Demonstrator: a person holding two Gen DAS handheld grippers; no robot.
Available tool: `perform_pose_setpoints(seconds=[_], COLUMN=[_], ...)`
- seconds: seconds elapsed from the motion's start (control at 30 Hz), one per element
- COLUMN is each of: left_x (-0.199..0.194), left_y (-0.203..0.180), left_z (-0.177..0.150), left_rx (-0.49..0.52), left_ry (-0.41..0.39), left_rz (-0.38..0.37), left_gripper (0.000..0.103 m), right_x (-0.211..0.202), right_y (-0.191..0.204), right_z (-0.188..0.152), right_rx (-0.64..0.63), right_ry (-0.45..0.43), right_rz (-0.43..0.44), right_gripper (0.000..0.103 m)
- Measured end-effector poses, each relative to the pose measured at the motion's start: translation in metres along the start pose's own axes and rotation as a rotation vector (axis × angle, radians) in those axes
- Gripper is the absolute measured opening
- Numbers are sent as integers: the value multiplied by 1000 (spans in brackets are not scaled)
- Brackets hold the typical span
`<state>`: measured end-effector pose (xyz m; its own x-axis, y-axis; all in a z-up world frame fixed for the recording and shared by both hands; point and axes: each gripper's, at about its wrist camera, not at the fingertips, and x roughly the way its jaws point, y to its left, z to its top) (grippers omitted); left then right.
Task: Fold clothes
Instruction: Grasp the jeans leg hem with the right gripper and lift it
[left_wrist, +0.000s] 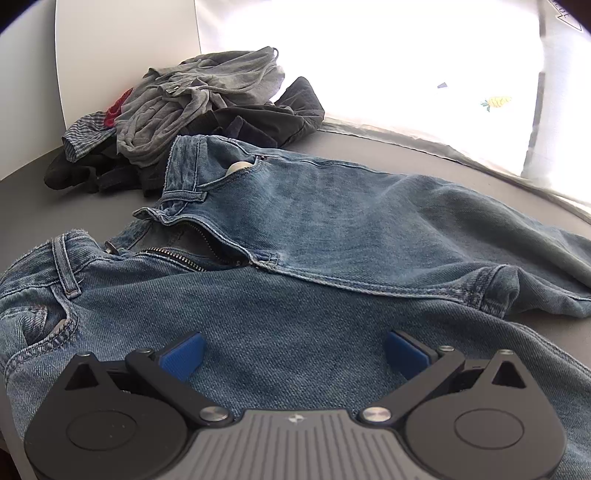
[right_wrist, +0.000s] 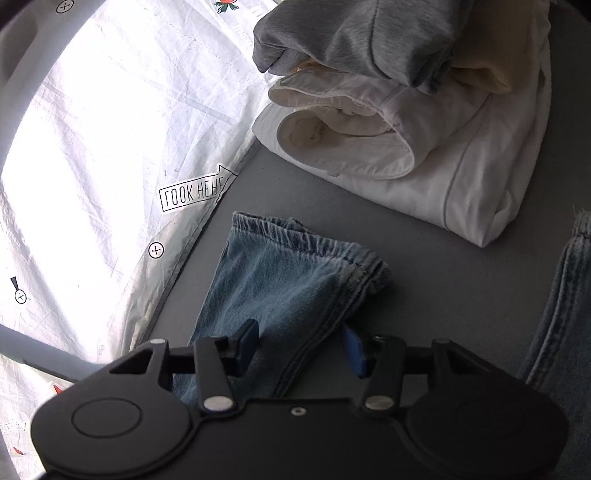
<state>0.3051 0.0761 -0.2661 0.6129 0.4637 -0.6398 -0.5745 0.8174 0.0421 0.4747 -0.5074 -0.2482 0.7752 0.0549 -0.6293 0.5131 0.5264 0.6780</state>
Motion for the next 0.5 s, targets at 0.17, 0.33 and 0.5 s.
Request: perform_pose_setpoints(seconds=[0.17, 0.33, 0.5], left_x=[0, 0, 0], left_y=[0, 0, 0], left_z=[0, 0, 0], left_rx=[-1, -2, -3], left_ry=[0, -1, -1], left_rz=[2, 4, 5], left_gripper=[103, 103, 103], right_x=[1, -1, 17], right_y=[15, 56, 124], right_z=[7, 36, 78], right_rx=[-37, -92, -199], right_ry=[-4, -55, -91], right_rz=[30, 112, 198], right_gripper=[6, 4, 4])
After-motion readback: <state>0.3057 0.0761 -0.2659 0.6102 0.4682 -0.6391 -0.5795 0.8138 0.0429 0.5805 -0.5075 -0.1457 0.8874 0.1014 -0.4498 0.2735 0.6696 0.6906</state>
